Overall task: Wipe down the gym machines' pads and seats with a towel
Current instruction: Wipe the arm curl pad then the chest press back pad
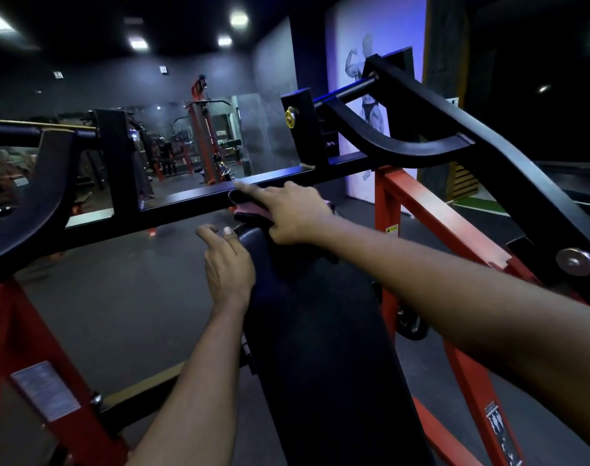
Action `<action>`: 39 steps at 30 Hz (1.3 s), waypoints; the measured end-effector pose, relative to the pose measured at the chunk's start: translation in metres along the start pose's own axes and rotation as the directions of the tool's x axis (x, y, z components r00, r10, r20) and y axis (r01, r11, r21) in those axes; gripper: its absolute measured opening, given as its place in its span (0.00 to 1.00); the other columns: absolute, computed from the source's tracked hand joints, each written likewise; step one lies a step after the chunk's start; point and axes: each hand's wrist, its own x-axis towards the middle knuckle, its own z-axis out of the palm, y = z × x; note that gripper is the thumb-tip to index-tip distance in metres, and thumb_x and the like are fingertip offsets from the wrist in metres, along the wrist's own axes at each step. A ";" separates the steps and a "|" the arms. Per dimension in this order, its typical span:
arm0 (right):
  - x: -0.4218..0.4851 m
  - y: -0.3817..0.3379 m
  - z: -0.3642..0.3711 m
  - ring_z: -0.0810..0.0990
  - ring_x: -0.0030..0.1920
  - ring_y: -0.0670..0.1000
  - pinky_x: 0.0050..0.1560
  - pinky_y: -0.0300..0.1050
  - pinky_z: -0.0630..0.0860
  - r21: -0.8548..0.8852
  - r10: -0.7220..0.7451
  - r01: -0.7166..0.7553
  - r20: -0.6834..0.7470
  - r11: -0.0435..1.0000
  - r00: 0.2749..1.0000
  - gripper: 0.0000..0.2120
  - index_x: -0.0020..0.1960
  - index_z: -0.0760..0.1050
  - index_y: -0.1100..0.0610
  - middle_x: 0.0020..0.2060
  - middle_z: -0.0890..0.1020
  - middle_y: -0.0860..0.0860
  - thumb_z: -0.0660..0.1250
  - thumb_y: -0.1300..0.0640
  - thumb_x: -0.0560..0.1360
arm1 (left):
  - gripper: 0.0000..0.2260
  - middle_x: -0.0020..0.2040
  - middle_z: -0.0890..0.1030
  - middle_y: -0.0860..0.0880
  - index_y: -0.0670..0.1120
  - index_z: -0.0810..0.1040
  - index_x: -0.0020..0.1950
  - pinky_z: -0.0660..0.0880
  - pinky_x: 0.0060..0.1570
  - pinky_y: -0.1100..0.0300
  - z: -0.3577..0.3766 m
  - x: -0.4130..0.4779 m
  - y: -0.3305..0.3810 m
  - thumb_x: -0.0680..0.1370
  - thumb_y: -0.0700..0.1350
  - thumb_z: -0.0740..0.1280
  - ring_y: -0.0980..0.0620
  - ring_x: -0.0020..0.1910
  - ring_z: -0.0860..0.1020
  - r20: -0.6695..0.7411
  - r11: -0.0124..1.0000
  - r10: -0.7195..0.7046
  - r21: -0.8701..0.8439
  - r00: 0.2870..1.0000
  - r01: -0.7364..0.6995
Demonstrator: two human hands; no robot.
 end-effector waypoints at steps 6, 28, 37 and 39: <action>0.015 0.023 -0.008 0.64 0.74 0.56 0.67 0.64 0.64 0.189 -0.055 0.005 0.259 0.982 0.964 0.29 0.73 0.66 0.31 0.76 0.69 0.43 0.60 0.25 0.74 | 0.11 0.50 0.80 0.32 0.41 0.64 0.62 0.65 0.38 0.51 -0.003 -0.004 0.004 0.86 0.47 0.53 0.32 0.45 0.78 -0.005 1.000 0.014 0.017 1.000 -0.014; -0.011 0.039 0.027 0.71 0.64 0.58 0.62 0.63 0.72 0.258 0.256 -0.250 0.009 0.933 0.967 0.15 0.66 0.76 0.38 0.65 0.75 0.46 0.59 0.43 0.82 | 0.09 0.42 0.76 0.45 0.44 0.67 0.58 0.63 0.37 0.51 -0.007 0.000 0.004 0.86 0.47 0.52 0.44 0.38 0.71 0.043 0.972 0.032 0.230 0.999 -0.041; -0.033 0.097 0.047 0.78 0.63 0.57 0.63 0.50 0.75 0.611 0.580 -0.513 0.107 0.602 0.808 0.13 0.63 0.78 0.40 0.63 0.80 0.51 0.65 0.46 0.79 | 0.12 0.49 0.82 0.41 0.44 0.75 0.54 0.71 0.50 0.45 0.023 0.033 0.056 0.84 0.48 0.55 0.38 0.51 0.78 0.377 0.774 0.320 0.425 0.869 -0.470; -0.050 0.100 0.057 0.79 0.61 0.55 0.63 0.48 0.75 0.720 0.638 -0.518 0.135 0.463 0.758 0.13 0.63 0.79 0.41 0.61 0.82 0.52 0.66 0.47 0.79 | 0.17 0.56 0.81 0.38 0.45 0.73 0.56 0.71 0.55 0.43 0.040 0.039 0.065 0.85 0.54 0.51 0.36 0.56 0.78 0.570 0.761 0.188 0.430 0.800 -0.486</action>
